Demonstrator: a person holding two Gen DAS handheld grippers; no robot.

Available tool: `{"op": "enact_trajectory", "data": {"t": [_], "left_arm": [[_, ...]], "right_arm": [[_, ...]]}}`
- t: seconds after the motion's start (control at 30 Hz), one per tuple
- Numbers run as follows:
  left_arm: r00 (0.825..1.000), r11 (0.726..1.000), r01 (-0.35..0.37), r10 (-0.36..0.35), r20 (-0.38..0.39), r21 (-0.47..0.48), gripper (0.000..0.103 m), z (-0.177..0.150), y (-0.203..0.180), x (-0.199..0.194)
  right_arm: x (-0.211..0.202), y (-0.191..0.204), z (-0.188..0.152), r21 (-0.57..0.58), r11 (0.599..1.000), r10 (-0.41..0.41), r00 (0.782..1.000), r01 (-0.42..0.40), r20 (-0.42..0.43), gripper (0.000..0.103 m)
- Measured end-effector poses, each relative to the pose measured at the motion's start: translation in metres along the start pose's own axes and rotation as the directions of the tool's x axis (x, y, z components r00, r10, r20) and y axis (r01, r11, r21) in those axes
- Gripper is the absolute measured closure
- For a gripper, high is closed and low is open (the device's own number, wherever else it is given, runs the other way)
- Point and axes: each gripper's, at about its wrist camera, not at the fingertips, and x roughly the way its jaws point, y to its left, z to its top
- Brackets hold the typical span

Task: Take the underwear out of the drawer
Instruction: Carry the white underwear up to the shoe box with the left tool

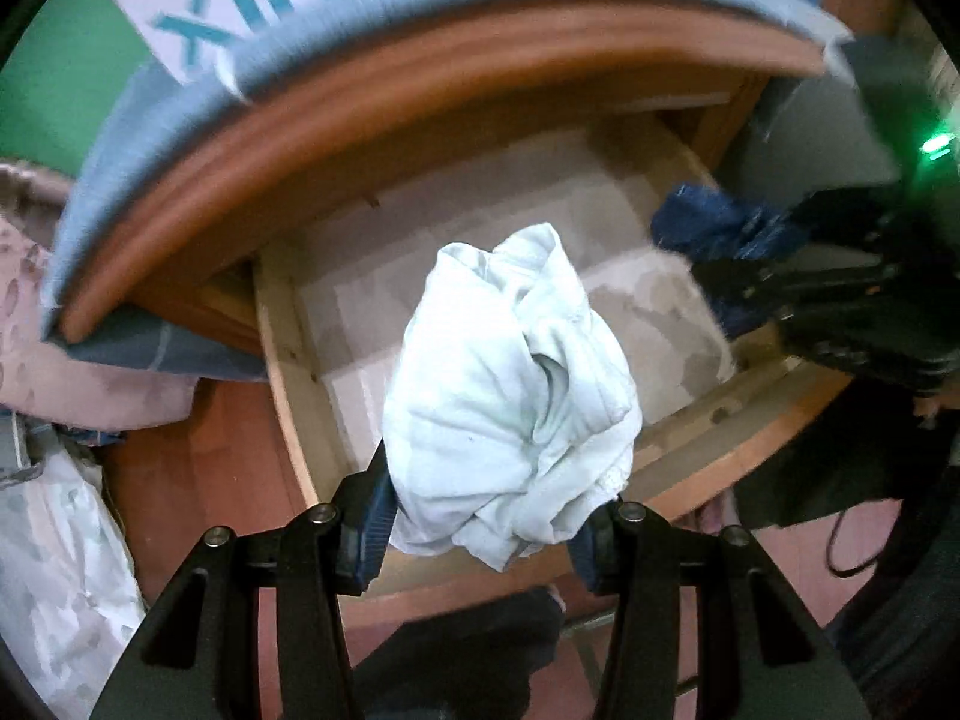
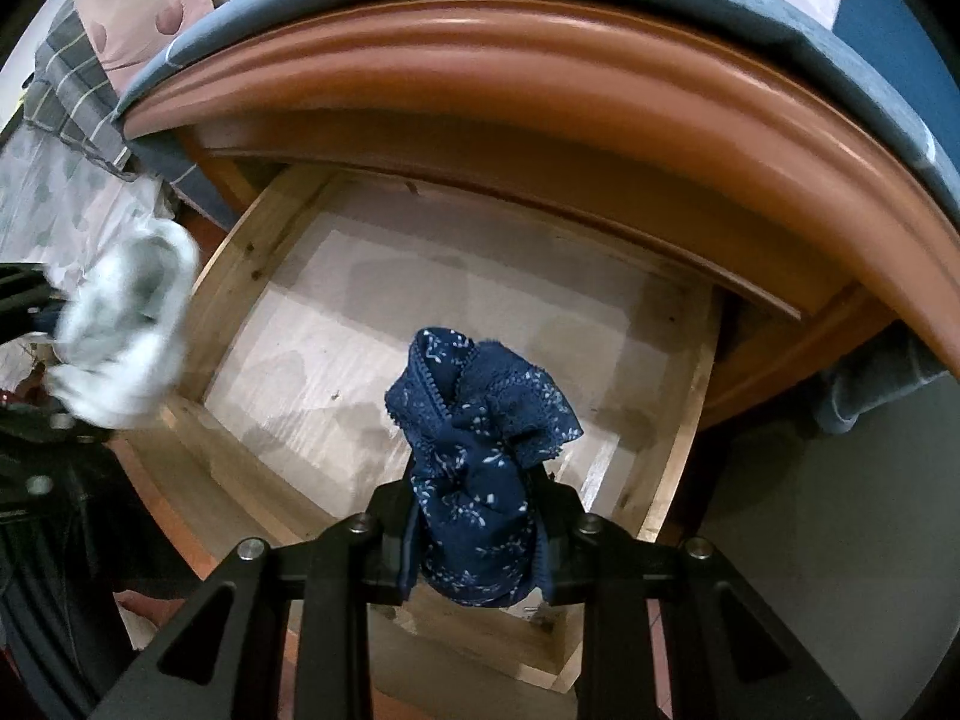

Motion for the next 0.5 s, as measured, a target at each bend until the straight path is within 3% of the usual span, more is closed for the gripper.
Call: {"op": "enact_trajectory", "data": {"t": [0.3,0.5], "left_arm": [[0.985,0.997,0.032,-0.020,0.170,-0.067,0.058,0.005,0.014,-0.090],[0.948,0.993,-0.001,0.038,0.316,-0.116,0.058,0.030,0.033,-0.157]], "right_arm": [[-0.004,-0.004,0.000,0.021,1.000,-0.007,1.000,0.007,0.004,0.075],[-0.013,-0.010,-0.002,0.043,0.999,0.004,1.000,-0.005,0.029,0.075]]}}
